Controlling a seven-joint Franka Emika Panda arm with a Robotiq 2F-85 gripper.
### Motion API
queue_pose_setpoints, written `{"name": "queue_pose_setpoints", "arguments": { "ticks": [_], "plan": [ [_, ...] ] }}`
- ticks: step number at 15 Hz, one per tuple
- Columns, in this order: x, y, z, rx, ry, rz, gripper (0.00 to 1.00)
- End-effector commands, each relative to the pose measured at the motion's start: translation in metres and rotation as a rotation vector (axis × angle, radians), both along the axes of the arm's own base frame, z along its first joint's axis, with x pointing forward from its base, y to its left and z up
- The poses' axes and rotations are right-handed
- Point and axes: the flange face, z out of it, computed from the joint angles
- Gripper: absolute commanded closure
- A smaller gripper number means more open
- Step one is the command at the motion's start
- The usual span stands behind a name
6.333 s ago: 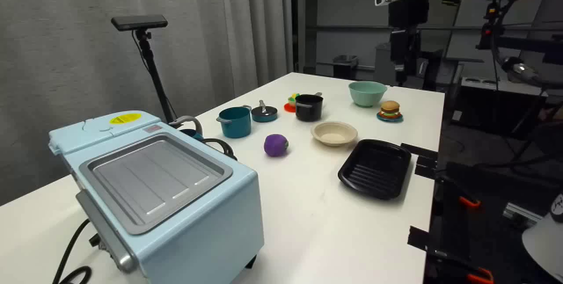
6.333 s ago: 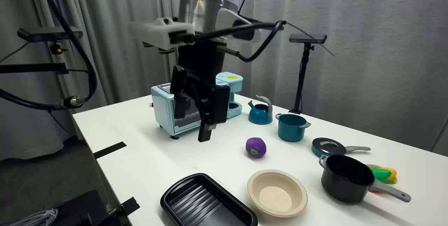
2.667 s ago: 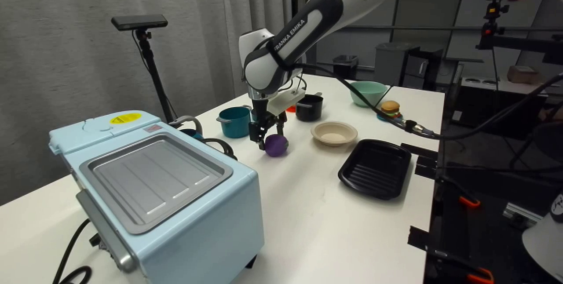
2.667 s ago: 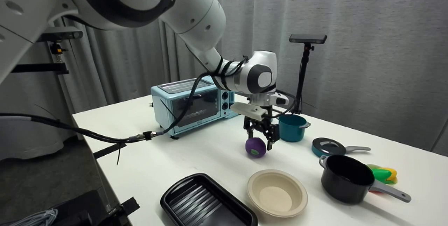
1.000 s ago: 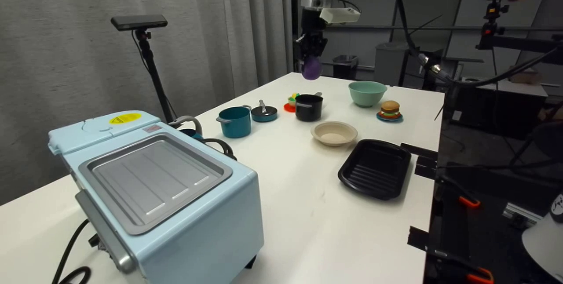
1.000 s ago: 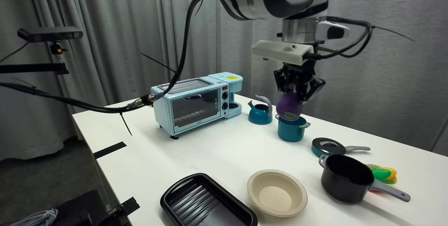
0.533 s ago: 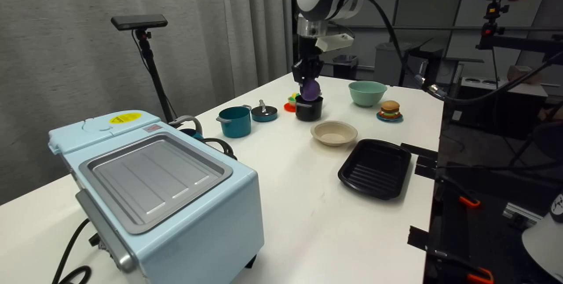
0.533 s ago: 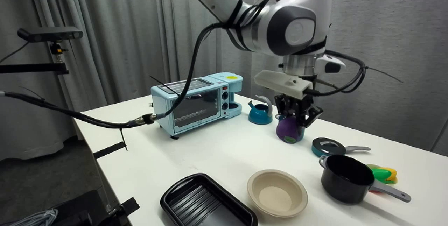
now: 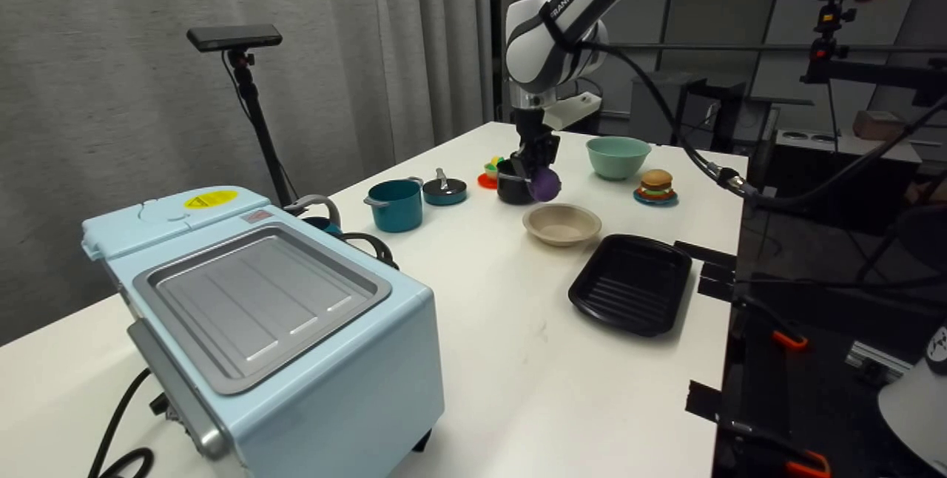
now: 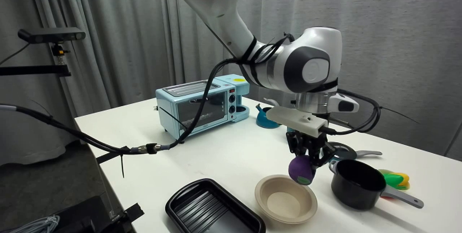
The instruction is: Pick up the purple toy from the table and put it in the bowl.
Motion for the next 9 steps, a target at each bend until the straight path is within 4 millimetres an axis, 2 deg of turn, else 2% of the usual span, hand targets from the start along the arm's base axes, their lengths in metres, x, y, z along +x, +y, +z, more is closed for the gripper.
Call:
{"name": "queue_pose_setpoints", "arguments": {
  "ticks": [1, 8, 9],
  "plan": [
    [-0.002, 0.002, -0.019, -0.035, 0.033, 0.02, 0.93],
    [-0.009, 0.023, -0.042, -0.042, 0.084, 0.07, 0.93],
    [-0.01, 0.026, -0.042, -0.038, 0.092, 0.072, 0.56]
  ]
}}
